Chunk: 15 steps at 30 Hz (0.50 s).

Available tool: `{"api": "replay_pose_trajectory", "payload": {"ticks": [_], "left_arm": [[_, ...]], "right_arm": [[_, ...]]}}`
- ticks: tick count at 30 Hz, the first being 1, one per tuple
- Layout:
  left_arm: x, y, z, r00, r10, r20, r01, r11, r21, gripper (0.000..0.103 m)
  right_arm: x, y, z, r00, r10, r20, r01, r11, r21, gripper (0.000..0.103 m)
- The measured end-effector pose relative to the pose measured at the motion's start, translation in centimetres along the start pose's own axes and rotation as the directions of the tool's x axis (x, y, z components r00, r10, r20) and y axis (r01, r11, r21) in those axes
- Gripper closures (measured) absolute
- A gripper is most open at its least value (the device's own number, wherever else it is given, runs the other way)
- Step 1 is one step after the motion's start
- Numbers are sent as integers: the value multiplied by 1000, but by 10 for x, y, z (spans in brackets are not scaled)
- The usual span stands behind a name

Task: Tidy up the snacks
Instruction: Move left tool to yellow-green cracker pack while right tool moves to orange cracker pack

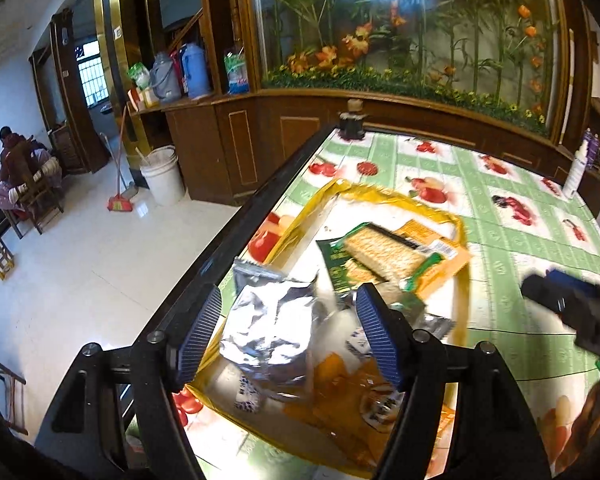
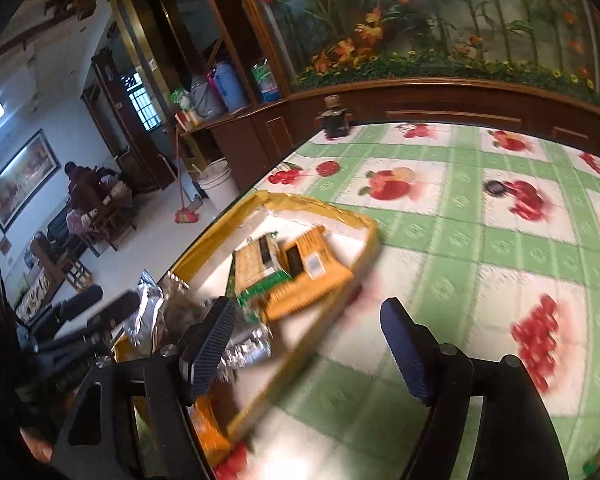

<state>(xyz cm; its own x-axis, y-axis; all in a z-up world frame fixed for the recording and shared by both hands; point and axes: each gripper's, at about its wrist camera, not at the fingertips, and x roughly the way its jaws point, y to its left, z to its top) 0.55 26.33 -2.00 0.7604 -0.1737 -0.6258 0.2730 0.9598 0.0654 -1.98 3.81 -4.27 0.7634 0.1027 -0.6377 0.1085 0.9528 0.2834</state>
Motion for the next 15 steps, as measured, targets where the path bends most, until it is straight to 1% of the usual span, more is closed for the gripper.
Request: {"api": "replay_pose_trajectory", "payload": {"ticks": [4, 9, 10, 11, 15], "left_arm": [[-16, -12, 1, 999, -26, 23, 26, 1000, 14, 33], [-36, -36, 0, 997, -57, 47, 54, 997, 55, 33], [-38, -42, -1, 997, -64, 49, 61, 996, 66, 32], [-41, -48, -1, 996, -75, 47, 71, 994, 80, 28], [-47, -77, -6, 992, -126, 30, 121, 984, 132, 28]], "right_arm": [[-35, -25, -29, 999, -50, 8, 50, 998, 42, 26], [-77, -59, -64, 995, -103, 20, 100, 989, 111, 25], [-84, -65, -69, 993, -116, 21, 112, 986, 123, 25], [-93, -72, -76, 991, -130, 24, 126, 983, 135, 24], [-125, -105, -102, 981, -192, 31, 182, 962, 203, 23]]}}
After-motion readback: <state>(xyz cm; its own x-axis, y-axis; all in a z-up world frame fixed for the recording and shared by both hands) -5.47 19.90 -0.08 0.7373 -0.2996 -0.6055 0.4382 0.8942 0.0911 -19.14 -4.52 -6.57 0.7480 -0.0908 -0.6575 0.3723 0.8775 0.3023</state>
